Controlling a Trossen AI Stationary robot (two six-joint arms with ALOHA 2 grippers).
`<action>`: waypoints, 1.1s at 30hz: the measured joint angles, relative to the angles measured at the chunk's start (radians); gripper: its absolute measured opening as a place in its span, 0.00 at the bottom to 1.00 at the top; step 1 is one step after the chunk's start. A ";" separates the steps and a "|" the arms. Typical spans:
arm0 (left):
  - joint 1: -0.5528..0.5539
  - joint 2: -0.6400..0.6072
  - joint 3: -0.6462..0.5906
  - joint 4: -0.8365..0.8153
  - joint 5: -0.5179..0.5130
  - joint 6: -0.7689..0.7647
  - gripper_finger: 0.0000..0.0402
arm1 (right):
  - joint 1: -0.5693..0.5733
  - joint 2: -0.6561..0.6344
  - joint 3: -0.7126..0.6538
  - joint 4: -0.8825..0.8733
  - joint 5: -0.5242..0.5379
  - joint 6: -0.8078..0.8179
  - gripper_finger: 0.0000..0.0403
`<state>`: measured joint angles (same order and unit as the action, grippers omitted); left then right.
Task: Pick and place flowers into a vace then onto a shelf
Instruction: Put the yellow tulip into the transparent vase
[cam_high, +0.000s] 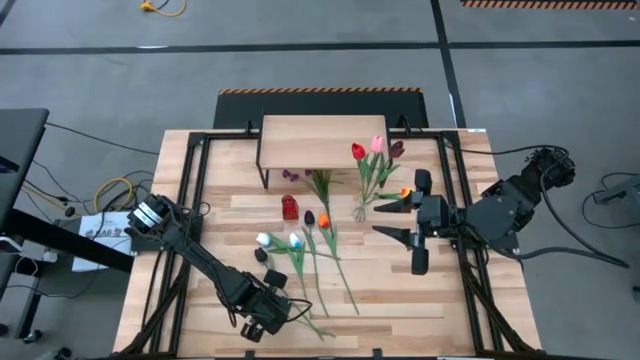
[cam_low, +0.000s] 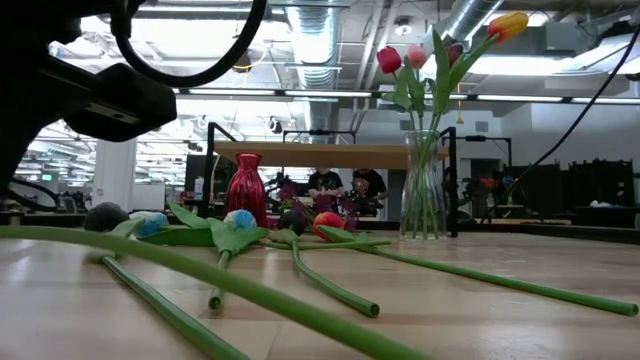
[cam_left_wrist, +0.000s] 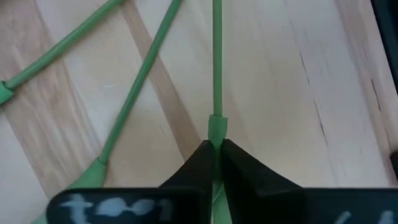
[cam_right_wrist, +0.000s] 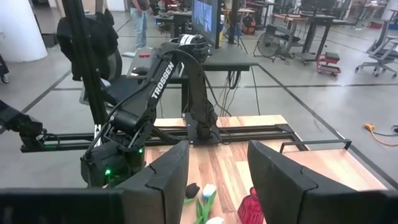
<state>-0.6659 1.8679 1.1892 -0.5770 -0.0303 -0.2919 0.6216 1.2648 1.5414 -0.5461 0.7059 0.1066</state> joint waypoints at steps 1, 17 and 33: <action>0.000 0.000 0.000 0.000 -0.001 0.000 0.02 | 0.000 0.000 0.000 0.000 0.000 0.000 0.38; -0.020 0.000 0.358 -0.650 -0.276 0.057 0.00 | 0.000 -0.001 0.000 0.011 -0.001 0.045 0.34; -0.005 -0.004 0.971 -0.995 -0.620 0.213 0.00 | 0.000 -0.009 0.039 -0.006 0.000 -0.008 0.33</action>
<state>-0.6706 1.8641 2.1607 -1.5717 -0.6502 -0.0784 0.6218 1.2555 1.5807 -0.5525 0.7057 0.0990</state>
